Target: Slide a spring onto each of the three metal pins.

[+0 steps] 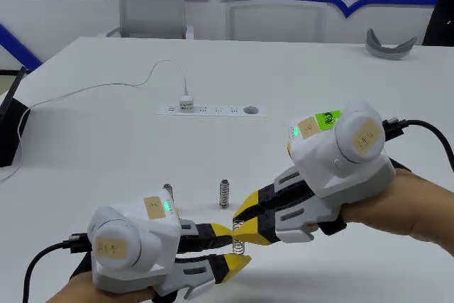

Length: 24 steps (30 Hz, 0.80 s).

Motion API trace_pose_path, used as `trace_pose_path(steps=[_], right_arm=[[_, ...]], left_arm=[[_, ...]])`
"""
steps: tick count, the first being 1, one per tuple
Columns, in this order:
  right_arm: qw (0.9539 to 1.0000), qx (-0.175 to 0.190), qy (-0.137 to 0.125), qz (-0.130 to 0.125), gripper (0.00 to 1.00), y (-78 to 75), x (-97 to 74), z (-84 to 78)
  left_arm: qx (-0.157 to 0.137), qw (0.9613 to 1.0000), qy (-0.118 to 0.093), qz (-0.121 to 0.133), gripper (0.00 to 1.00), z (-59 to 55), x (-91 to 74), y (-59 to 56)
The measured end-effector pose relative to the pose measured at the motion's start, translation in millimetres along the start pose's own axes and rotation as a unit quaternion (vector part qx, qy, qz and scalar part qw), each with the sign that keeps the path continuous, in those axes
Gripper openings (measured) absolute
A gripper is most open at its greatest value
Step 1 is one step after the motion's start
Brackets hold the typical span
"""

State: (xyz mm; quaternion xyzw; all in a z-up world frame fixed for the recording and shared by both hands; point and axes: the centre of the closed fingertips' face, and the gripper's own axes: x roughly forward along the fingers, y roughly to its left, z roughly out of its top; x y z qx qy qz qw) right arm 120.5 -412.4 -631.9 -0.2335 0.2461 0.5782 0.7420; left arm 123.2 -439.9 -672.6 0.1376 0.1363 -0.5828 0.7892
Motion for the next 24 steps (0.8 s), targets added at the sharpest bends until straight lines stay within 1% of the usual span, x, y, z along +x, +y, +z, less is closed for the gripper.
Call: trace_pose_path(steps=[4,10,12,14,22,24], right_arm=[[1.0000,0.003,-0.001,-0.003,0.11,-2.0,-1.6,-1.0],[0.9999,0.008,-0.002,-0.011,0.11,-6.7,-5.6,-2.8],[0.9999,0.010,-0.002,-0.013,0.11,-8.5,-7.4,-3.3],[0.9998,0.012,-0.003,-0.017,0.11,-10.0,-9.3,-3.8],[0.9994,0.018,-0.005,-0.030,0.11,-18.2,-16.9,-6.1],[0.9993,0.020,-0.006,-0.033,0.11,-19.9,-18.5,-6.6]], left_arm=[[-0.007,1.0000,0.001,0.006,0.26,-3.1,-2.1,2.5],[-0.022,0.9996,-0.001,0.019,0.36,-4.7,-4.2,8.2],[-0.033,0.9992,0.001,0.025,0.42,-6.1,-4.9,11.3],[-0.035,0.9990,0.000,0.028,0.45,-6.7,-5.5,13.0],[-0.048,0.9979,0.000,0.044,0.53,-11.0,-10.9,19.9],[-0.051,0.9976,0.000,0.047,0.53,-12.1,-12.7,21.4]])
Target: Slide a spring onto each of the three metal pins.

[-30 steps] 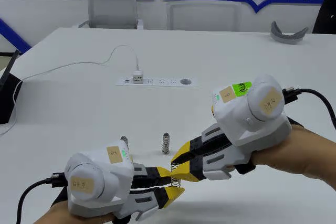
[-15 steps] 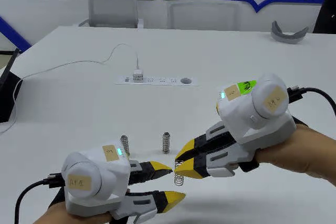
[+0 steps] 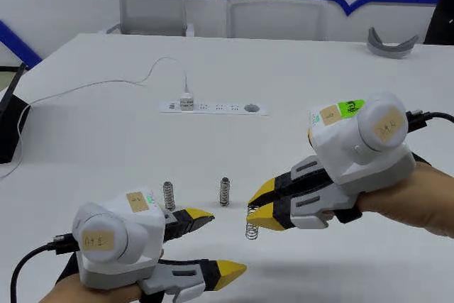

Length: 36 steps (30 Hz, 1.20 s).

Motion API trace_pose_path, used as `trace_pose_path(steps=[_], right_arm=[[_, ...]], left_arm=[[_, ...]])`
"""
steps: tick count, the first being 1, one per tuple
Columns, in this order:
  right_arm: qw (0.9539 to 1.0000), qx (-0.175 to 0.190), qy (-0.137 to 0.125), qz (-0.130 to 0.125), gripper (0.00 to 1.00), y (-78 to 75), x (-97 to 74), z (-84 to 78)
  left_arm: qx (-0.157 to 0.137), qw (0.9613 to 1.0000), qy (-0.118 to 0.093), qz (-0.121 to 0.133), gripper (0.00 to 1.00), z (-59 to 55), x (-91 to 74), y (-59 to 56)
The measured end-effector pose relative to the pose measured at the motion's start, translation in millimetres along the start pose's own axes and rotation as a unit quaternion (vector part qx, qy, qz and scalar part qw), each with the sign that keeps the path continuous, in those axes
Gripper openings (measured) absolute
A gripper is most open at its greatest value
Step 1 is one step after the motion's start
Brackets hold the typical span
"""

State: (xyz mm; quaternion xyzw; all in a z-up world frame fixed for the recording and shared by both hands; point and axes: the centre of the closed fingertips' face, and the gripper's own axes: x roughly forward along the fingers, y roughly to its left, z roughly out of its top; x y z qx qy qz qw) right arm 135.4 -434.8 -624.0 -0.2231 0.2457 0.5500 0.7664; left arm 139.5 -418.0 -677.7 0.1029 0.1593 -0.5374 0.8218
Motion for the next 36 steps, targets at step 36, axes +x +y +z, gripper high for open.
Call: trace_pose_path(steps=[36], right_arm=[[0.9883,0.057,-0.012,-0.141,0.11,-82.0,-43.1,-18.0]], left_arm=[[-0.034,0.9987,-0.003,0.037,0.68,-13.1,-12.8,14.6]])
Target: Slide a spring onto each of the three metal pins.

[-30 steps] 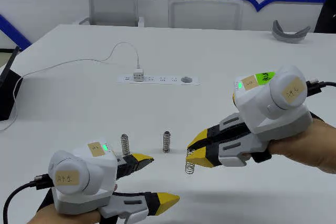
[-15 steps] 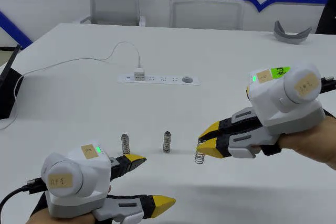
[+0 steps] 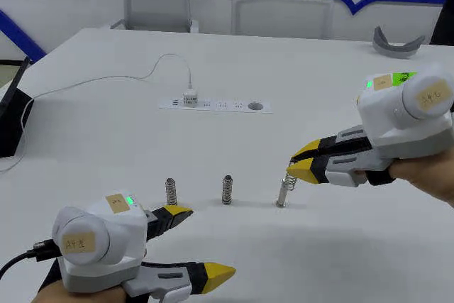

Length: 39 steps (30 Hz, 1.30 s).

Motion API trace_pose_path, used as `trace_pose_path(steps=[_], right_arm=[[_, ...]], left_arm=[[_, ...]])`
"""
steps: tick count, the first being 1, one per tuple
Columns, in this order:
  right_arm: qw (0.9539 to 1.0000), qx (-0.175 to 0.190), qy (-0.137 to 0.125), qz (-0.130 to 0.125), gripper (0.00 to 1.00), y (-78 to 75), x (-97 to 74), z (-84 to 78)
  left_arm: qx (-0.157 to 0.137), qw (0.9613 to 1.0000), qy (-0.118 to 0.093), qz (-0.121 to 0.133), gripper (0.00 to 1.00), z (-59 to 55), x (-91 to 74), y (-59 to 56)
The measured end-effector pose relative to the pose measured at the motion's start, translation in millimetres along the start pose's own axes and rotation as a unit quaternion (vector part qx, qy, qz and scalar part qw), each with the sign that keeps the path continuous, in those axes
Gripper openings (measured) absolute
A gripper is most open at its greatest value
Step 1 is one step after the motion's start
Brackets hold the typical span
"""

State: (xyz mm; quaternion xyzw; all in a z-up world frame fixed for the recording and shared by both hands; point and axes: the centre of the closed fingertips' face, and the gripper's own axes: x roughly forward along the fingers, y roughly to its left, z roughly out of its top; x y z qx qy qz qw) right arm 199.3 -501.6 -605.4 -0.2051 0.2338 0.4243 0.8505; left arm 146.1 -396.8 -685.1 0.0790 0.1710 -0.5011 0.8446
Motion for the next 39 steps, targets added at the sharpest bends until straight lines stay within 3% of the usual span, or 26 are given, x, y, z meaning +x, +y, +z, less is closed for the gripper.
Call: trace_pose_path(steps=[6,16,39], right_arm=[[0.9996,0.011,-0.003,-0.025,0.11,-14.3,5.2,-2.1],[0.9989,0.025,-0.002,-0.040,0.11,-26.4,18.9,-6.2],[0.9982,0.040,0.013,-0.042,0.11,-30.0,32.3,-23.3]], left_arm=[[0.000,1.0000,0.001,0.002,0.69,-0.8,-0.9,1.1],[-0.003,1.0000,0.002,0.004,0.70,-1.7,-1.7,1.7],[-0.003,1.0000,0.004,0.004,0.69,-3.7,-2.4,2.9]])
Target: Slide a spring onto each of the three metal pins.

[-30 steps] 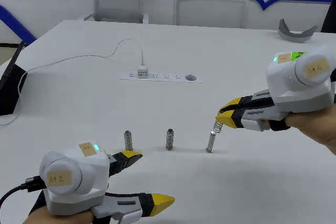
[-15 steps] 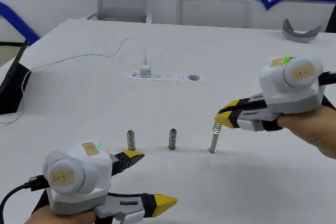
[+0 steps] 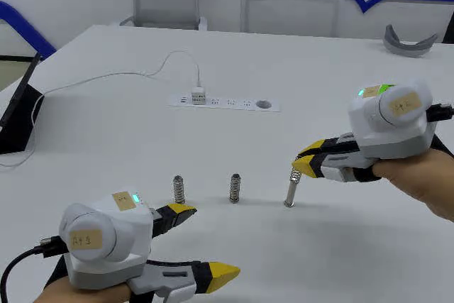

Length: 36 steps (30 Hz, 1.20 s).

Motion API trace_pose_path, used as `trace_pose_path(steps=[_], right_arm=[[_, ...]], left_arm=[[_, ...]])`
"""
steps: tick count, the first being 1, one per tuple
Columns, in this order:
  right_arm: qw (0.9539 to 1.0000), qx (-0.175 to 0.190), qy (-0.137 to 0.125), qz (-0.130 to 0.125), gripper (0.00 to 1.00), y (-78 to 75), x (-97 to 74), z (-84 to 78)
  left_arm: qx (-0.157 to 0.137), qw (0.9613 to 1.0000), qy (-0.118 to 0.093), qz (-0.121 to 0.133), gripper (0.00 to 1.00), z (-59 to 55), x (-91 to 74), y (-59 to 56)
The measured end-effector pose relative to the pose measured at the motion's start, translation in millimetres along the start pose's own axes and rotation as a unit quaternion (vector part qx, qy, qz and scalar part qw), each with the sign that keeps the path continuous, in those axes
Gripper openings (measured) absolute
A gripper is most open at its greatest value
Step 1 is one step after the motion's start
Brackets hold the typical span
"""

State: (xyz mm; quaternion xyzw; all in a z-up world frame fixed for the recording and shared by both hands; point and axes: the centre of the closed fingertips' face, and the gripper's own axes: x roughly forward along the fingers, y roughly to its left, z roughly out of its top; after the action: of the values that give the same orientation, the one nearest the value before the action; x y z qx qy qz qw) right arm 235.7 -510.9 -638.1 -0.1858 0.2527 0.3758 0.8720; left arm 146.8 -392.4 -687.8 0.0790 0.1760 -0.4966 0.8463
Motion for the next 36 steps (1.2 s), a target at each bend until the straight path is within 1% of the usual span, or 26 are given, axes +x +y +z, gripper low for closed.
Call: trace_pose_path(steps=[9,18,36], right_arm=[[1.0000,0.008,0.001,-0.005,0.12,-0.7,4.2,-6.9],[0.9998,0.017,0.004,-0.009,0.12,-1.6,12.4,-17.1],[0.9996,0.020,0.017,-0.012,0.12,0.5,25.2,-32.4]], left_arm=[[0.000,1.0000,0.002,-0.001,0.68,-1.6,0.3,-0.2],[0.000,1.0000,0.002,-0.002,0.68,-0.7,0.8,-1.1],[-0.001,1.0000,0.004,-0.001,0.67,-2.0,0.9,-1.5]])
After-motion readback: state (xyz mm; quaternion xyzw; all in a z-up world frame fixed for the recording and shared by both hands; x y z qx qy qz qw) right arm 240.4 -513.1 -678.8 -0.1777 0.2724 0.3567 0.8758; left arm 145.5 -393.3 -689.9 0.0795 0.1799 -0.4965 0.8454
